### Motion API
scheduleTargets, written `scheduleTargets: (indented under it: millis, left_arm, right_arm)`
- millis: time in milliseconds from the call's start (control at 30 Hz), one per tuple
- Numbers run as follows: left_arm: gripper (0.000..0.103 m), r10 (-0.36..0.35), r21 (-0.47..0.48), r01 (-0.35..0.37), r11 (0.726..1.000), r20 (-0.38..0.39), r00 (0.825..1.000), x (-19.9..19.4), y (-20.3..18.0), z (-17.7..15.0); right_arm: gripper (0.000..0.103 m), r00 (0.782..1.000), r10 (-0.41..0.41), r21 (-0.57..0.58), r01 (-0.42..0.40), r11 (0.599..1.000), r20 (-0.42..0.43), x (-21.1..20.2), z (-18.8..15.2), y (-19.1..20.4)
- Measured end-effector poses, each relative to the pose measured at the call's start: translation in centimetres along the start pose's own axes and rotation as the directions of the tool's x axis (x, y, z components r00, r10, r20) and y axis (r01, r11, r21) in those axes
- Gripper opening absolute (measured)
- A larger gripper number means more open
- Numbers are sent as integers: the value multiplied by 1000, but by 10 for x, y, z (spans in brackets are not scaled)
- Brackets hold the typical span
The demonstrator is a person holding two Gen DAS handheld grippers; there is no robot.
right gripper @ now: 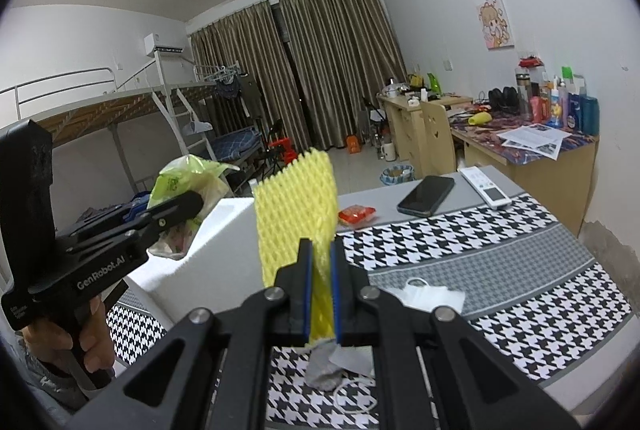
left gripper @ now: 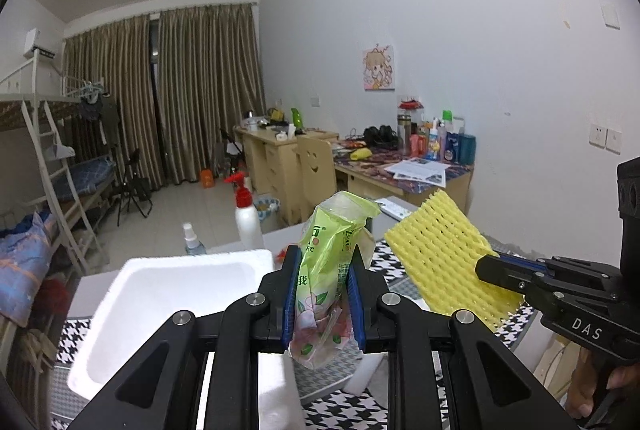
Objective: Organize soft objects
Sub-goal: 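Carry the snack bag and mesh sleeve with both tools over the foam box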
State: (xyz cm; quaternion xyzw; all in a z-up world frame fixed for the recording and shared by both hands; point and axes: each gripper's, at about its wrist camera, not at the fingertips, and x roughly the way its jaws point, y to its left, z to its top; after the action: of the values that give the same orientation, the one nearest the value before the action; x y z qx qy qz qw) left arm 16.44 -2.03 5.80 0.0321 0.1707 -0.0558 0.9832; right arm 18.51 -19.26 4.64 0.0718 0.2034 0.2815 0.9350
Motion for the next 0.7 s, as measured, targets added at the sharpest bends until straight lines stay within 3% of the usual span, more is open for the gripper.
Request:
scheduleTargets:
  millis: [700]
  left_arm:
    - [24,123,-55,-121,991,43,991,-14,48,8]
  right_arm:
    - [11,996,86,-57,-85,995,16,27,23,50]
